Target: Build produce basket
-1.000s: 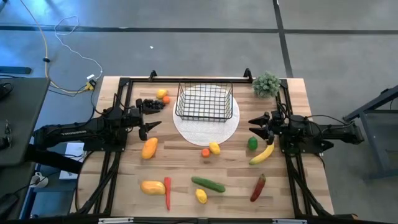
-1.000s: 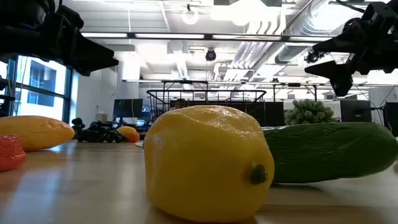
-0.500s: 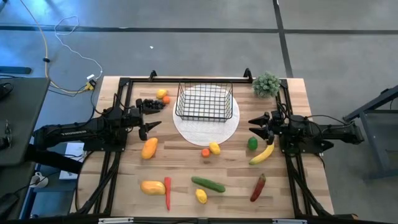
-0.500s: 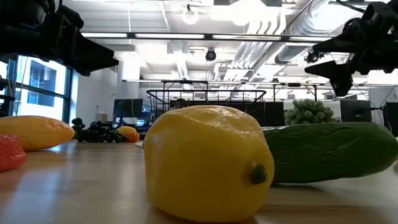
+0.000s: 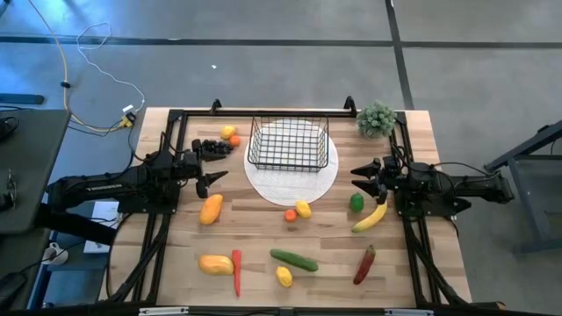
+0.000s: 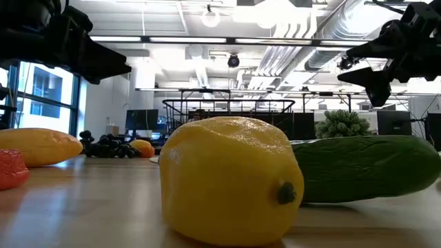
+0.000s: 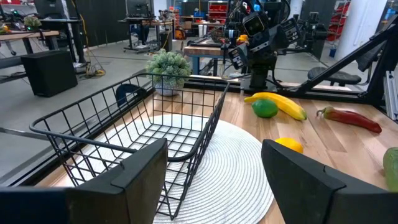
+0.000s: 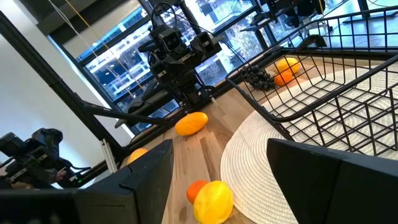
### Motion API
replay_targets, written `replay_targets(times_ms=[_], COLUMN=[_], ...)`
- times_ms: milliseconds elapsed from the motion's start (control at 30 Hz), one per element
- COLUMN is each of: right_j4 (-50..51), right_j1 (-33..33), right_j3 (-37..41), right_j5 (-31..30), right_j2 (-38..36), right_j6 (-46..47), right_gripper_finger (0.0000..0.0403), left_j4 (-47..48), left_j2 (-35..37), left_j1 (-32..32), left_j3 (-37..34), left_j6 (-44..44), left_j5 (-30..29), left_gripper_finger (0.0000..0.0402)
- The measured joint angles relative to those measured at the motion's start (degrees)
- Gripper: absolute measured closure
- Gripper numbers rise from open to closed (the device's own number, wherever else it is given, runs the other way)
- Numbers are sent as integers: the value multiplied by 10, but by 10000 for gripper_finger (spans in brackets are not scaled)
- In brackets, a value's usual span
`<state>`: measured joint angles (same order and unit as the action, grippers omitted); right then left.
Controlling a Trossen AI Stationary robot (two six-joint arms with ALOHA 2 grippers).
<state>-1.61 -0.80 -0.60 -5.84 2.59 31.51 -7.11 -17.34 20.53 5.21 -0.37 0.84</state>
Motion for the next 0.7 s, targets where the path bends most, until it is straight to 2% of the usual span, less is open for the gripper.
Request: replay_targets(times_ms=[300,500,700], right_j4=[0,0,0], right_j1=[0,0,0], right_j3=[0,0,0], right_j5=[0,0,0], right_j2=[0,0,0], right_j6=[0,0,0], right_gripper_finger=[162,162,162], left_j4=[0,0,4], left_j2=[0,0,0], left_j1=[0,0,-10], left_j3=[0,0,5], left_j6=[-1,-85,-119], left_j5=[0,0,-12], left_gripper_finger=[154,154,154])
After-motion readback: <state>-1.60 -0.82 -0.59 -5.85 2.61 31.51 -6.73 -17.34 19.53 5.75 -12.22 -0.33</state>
